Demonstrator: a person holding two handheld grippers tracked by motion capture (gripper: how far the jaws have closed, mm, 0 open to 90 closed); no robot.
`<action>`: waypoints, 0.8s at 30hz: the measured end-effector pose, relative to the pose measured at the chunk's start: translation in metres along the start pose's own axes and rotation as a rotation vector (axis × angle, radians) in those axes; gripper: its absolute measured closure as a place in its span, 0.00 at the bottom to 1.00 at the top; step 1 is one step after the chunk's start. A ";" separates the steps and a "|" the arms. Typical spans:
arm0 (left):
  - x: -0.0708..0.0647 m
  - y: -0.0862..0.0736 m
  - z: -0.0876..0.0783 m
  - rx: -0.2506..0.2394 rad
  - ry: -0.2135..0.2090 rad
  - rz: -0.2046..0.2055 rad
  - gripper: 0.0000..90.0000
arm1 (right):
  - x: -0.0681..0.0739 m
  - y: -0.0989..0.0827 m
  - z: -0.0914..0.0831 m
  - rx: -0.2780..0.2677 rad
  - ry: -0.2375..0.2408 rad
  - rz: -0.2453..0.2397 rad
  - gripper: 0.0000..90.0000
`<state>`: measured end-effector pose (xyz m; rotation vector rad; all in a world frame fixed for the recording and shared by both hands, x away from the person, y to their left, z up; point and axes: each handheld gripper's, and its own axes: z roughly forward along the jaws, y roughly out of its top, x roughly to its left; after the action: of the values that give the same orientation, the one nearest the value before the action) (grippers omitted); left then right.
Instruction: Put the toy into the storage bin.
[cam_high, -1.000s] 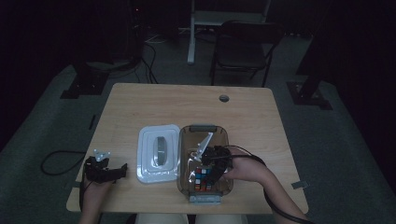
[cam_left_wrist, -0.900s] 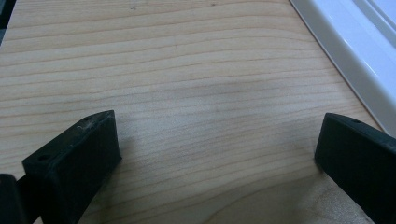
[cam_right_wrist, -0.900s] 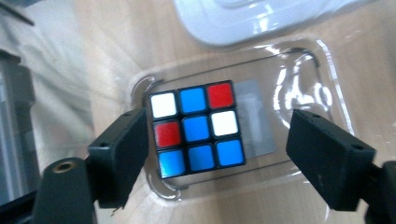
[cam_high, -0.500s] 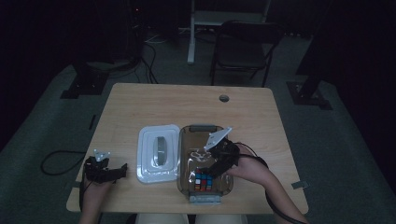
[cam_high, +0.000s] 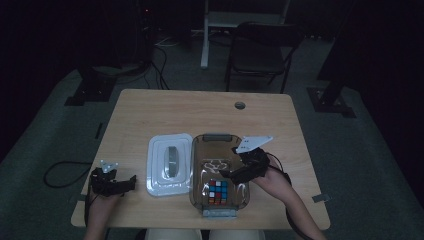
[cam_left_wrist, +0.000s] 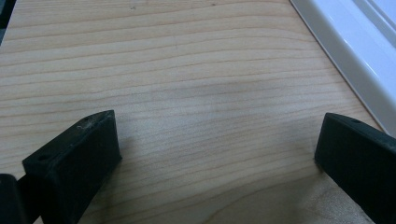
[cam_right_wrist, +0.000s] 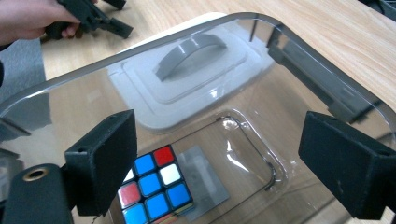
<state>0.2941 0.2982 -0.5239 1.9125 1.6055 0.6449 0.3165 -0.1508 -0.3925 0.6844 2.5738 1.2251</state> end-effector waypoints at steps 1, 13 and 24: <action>0.000 0.000 0.000 -0.002 0.000 -0.001 0.01 | -0.001 -0.002 0.000 -0.012 -0.015 0.002 0.13; 0.000 0.000 0.000 -0.003 0.000 -0.005 0.01 | -0.020 -0.026 -0.014 -0.176 -0.195 0.052 0.13; -0.004 -0.003 -0.002 0.000 0.014 -0.013 0.01 | -0.039 -0.052 -0.031 -0.233 -0.353 0.160 0.13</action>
<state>0.2899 0.2947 -0.5240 1.8998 1.6248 0.6540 0.3219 -0.2191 -0.4135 0.9701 2.0876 1.2902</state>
